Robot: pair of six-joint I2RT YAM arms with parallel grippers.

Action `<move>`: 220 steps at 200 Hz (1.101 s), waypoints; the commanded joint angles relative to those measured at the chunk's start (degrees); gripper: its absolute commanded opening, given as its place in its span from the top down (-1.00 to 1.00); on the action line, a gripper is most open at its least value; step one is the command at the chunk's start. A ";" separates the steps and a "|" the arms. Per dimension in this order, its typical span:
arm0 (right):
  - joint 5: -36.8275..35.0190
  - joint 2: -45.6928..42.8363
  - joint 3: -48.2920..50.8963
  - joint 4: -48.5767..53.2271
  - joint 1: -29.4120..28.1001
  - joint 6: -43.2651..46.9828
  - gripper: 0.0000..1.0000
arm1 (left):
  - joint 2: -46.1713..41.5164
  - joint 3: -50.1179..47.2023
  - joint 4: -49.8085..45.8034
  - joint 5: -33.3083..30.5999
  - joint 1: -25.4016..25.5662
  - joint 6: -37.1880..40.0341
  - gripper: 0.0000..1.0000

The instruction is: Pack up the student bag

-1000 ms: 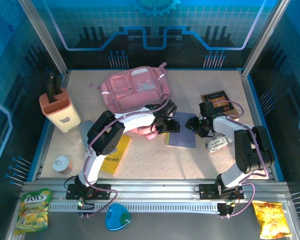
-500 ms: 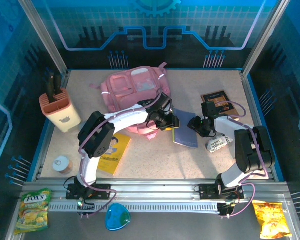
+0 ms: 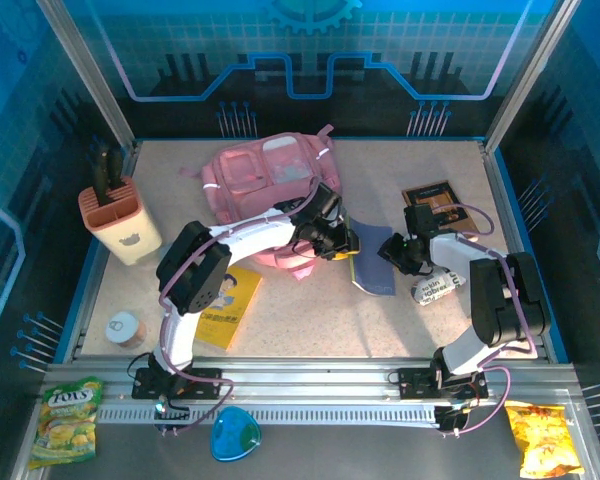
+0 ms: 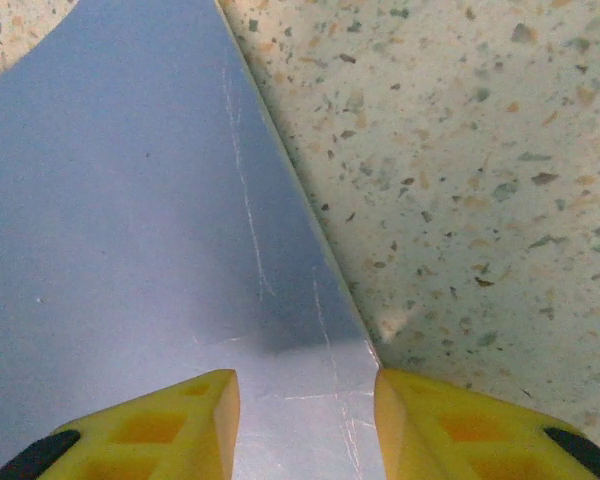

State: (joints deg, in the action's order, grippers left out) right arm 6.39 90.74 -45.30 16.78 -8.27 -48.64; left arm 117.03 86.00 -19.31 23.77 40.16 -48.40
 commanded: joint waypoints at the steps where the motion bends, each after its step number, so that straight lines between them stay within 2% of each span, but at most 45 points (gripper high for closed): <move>1: 3.90 1.44 1.77 0.09 -0.48 -1.50 0.20 | 1.66 -1.40 5.10 2.94 0.30 -3.12 0.40; 50: 4.30 1.72 1.44 0.99 -0.12 -2.29 0.25 | 1.99 -2.98 5.47 0.93 -0.13 -4.50 0.41; 112: 5.38 1.92 1.69 0.54 0.03 -2.84 0.29 | 4.04 -2.71 6.97 2.67 -0.23 -7.26 0.32; 135: 5.16 1.90 1.87 0.63 0.17 -3.20 0.31 | 4.05 -2.58 4.47 -0.18 -0.19 -7.19 0.24; 174: 5.28 1.63 1.99 0.67 0.52 -3.72 0.32 | 4.60 -2.50 1.41 -4.74 -0.21 -6.15 -0.06; 220: 5.38 1.61 2.15 0.71 0.70 -3.66 0.33 | 5.76 -1.67 0.41 -5.31 -0.26 -4.90 -0.14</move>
State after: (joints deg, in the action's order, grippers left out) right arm 7.97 90.76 -44.66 15.51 -7.68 -51.46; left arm 121.16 83.48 -17.72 18.96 39.48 -54.04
